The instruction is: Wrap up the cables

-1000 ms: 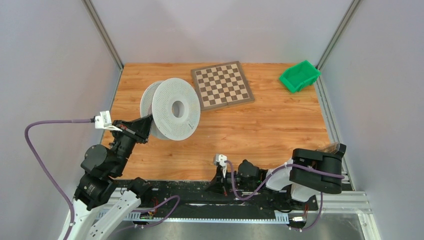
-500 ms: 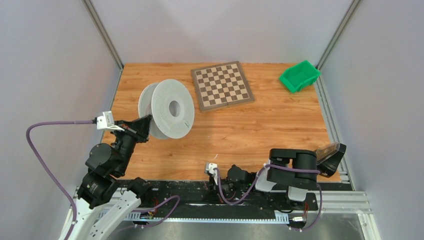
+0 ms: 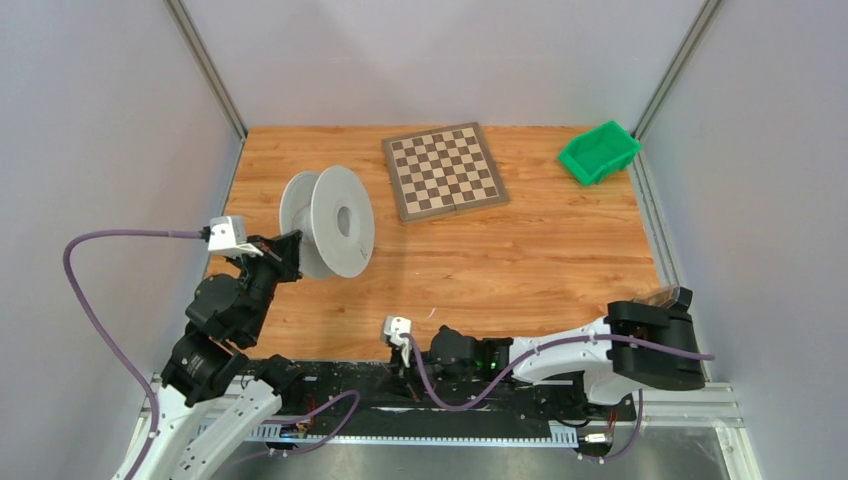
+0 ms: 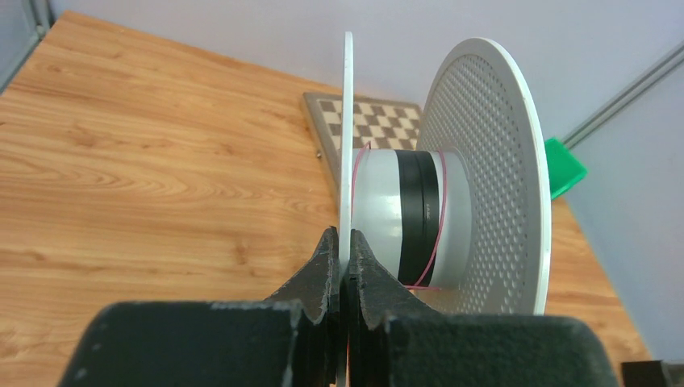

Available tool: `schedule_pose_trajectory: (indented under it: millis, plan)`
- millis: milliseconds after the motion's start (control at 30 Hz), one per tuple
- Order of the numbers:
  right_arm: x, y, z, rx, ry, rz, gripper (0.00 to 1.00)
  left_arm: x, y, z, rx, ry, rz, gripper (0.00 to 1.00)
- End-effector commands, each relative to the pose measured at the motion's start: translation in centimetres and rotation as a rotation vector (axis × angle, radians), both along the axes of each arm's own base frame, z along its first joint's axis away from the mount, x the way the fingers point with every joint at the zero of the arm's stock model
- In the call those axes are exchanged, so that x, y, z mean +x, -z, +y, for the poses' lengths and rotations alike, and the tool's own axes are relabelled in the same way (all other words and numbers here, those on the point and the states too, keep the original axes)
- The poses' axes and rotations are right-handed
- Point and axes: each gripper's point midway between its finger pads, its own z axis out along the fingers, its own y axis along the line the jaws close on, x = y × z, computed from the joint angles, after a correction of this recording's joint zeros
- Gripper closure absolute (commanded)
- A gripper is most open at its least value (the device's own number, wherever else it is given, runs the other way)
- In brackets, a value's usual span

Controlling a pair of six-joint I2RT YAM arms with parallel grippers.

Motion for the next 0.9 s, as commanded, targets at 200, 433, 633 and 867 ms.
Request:
schedule_pose_trajectory:
  millis: [200,433,633,867]
  plan:
    - [1.1,-10.6,2.3,-0.006,0.041,-0.217,1.0,1.9,2.3,-1.1,0.188,0.032,0.035,1.0]
    - [2.8,-19.4,4.3,0.132,0.047,-0.394,1.0,1.6,3.9,-2.9,0.201,0.136,0.058,1.0]
    - [6.2,-23.2,4.8,0.138,0.098,-0.476,1.0,0.6,5.5,-4.4,0.279,0.259,0.059,1.0]
    - [11.7,-25.5,3.8,0.114,0.218,-0.535,1.0,-1.4,6.4,-6.2,0.377,0.432,0.003,1.0]
